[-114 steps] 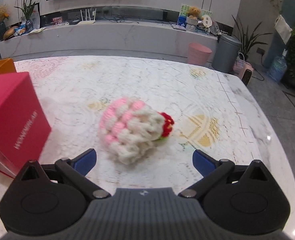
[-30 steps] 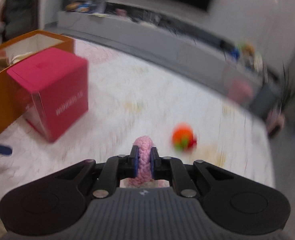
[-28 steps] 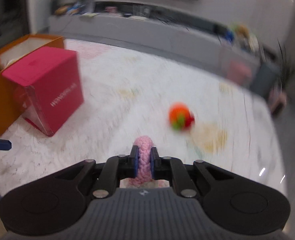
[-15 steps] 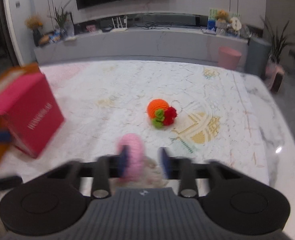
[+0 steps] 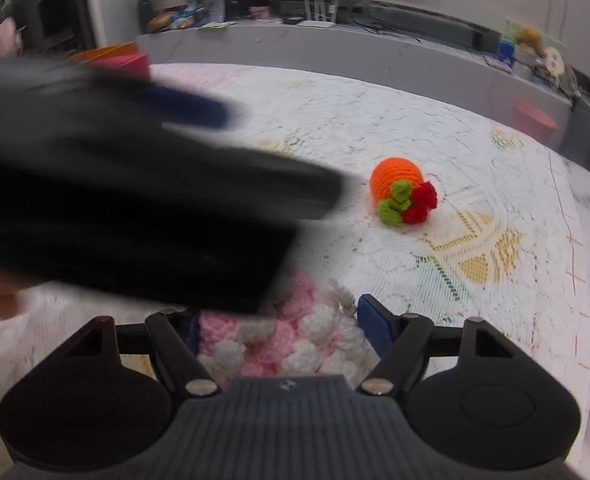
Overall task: Organize soft objects
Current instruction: 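Grasp the orange crocheted fruit with the left gripper while the right gripper holds the pink toy, then lift both crocheted toys and carry them over the orange box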
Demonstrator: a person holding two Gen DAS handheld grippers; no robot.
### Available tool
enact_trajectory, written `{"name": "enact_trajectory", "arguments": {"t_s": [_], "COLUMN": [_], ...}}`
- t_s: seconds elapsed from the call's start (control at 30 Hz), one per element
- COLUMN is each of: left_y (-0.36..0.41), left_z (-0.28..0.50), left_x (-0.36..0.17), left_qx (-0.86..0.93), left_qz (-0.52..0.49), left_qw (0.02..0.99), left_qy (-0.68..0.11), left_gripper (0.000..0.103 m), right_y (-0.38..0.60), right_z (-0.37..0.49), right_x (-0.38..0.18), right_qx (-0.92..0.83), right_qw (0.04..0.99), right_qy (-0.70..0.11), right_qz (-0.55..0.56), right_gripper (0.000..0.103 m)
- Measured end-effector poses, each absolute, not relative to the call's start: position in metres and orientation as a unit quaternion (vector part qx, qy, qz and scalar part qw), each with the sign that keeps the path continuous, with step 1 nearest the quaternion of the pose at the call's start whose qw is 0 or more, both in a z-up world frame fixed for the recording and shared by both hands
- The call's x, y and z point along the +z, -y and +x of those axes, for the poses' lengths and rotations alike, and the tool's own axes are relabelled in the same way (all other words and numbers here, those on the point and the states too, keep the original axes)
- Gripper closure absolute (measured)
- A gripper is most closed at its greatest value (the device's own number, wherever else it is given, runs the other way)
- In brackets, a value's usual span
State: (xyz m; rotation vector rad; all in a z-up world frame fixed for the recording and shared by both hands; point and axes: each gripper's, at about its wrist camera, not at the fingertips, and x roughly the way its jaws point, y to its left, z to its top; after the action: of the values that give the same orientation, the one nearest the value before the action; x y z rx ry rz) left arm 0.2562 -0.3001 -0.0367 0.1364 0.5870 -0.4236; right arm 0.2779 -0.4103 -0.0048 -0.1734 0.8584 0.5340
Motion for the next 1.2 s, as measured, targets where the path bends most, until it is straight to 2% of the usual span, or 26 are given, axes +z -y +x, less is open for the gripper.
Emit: {"name": "enact_trajectory", "arguments": {"t_s": [0.1,0.2,0.27,0.43,0.5,0.57,0.7,0.87,1.2], "left_y": [0.317,0.327,0.329,0.326,0.326,0.323,0.322,0.323,0.301], "left_z": [0.279,0.283,0.293,0.312,0.320,0.323,0.329,0.315,0.277], "left_x": [-0.054,-0.063,-0.070,-0.080,-0.084,-0.084,-0.081,-0.075,-0.029], "left_qx": [-0.225,-0.239,-0.240,-0.249,-0.266,-0.267,-0.254,-0.241,-0.232], "left_qz": [0.050,0.102,0.121,0.138,0.142,0.125,0.099,0.128,0.126], "left_qw": [0.920,0.919,0.911,0.895,0.886,0.890,0.893,0.903,0.921], "left_qy": [-0.318,-0.297,-0.314,-0.344,-0.352,-0.349,-0.359,-0.331,-0.288], "left_gripper": [0.001,0.001,0.001,0.001,0.011,0.042,0.044,0.045,0.045], "right_y": [0.415,0.421,0.429,0.427,0.428,0.429,0.431,0.435,0.428], "right_z": [0.272,0.275,0.280,0.280,0.280,0.279,0.279,0.276,0.276], "right_x": [-0.008,-0.011,-0.013,-0.011,-0.012,-0.012,-0.012,-0.013,-0.012], "right_qx": [0.260,0.257,0.262,0.265,0.268,0.270,0.272,0.278,0.259], "right_qw": [0.875,0.875,0.871,0.871,0.871,0.871,0.872,0.871,0.872], "right_qy": [-0.400,-0.405,-0.413,-0.412,-0.411,-0.408,-0.406,-0.403,-0.413], "right_qz": [-0.079,-0.063,-0.034,-0.040,-0.039,-0.038,-0.039,-0.039,-0.046], "right_gripper": [0.029,0.029,0.029,0.028,0.028,0.027,0.027,0.027,0.030]}}
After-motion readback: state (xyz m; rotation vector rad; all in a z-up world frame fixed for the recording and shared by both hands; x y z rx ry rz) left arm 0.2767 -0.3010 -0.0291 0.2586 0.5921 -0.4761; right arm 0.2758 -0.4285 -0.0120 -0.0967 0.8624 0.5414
